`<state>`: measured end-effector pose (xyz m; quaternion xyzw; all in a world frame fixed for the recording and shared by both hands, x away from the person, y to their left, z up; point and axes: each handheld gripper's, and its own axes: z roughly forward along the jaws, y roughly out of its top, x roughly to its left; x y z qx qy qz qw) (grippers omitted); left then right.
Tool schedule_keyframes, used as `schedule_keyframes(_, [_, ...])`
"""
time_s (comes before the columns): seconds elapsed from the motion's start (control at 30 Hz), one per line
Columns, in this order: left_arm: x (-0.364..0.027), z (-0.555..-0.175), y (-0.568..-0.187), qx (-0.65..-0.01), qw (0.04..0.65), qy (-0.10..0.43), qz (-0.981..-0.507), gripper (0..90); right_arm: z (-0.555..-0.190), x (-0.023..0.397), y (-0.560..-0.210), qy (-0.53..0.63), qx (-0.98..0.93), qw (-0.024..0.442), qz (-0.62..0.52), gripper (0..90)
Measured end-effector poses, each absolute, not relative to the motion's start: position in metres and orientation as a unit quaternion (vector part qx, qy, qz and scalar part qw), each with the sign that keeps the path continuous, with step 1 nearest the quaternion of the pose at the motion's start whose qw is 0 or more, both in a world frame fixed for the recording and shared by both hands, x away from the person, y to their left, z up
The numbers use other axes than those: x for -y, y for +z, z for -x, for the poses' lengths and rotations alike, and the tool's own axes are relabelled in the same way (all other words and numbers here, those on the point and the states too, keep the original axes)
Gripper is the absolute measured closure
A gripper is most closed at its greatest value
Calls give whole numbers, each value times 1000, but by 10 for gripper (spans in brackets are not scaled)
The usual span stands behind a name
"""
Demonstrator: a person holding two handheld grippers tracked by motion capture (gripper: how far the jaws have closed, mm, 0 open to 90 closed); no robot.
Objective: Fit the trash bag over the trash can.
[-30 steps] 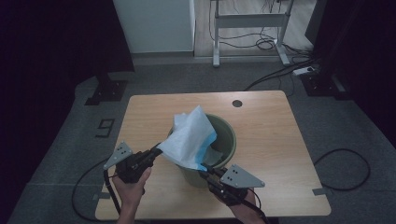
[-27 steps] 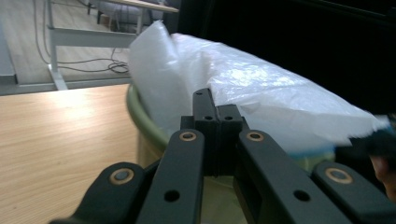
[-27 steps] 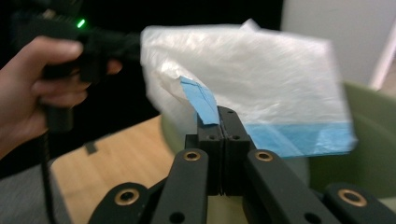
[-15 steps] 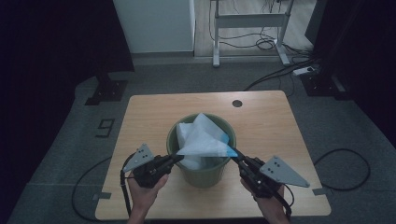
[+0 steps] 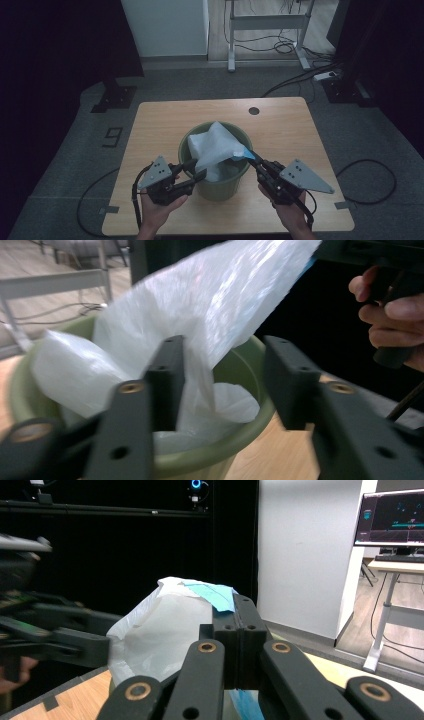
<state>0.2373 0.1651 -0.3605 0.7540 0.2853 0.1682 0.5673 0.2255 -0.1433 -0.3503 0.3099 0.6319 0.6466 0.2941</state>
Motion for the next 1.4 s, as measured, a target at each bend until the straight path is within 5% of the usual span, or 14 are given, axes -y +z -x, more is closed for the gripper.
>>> schedule_keyframes(0.17, [-166, -234, -349, -276, 562, 188, -757, 391, -231, 139, -350, 644, -637, 291, -308, 890])
schedule_keyframes(0.57, [-151, -251, -332, -251, 544, 188, -778, 438, -237, 116, -354, 633, -666, 274, -284, 891])
schedule_keyframes(0.7, [-146, -255, -333, -248, 533, 194, -785, 526, -237, 110, -354, 634, -670, 269, -279, 891])
schedule_keyframes(0.9, [-145, -257, -335, -253, 535, 205, -779, 848, -237, 106, -354, 634, -674, 265, -273, 890])
schedule_keyframes(1.07, [-147, -255, -338, -256, 543, 214, -771, 897, -236, 103, -356, 635, -678, 256, -268, 889])
schedule_keyframes(1.23, [-160, -252, -340, -267, 570, 214, -747, 899, -231, 102, -359, 641, -678, 244, -262, 728])
schedule_keyframes(1.27, [-163, -251, -340, -269, 574, 214, -743, 899, -226, 104, -361, 643, -677, 244, -262, 641])
schedule_keyframes(1.4, [-177, -245, -341, -281, 591, 215, -725, 899, -220, 108, -364, 646, -673, 246, -264, 598])
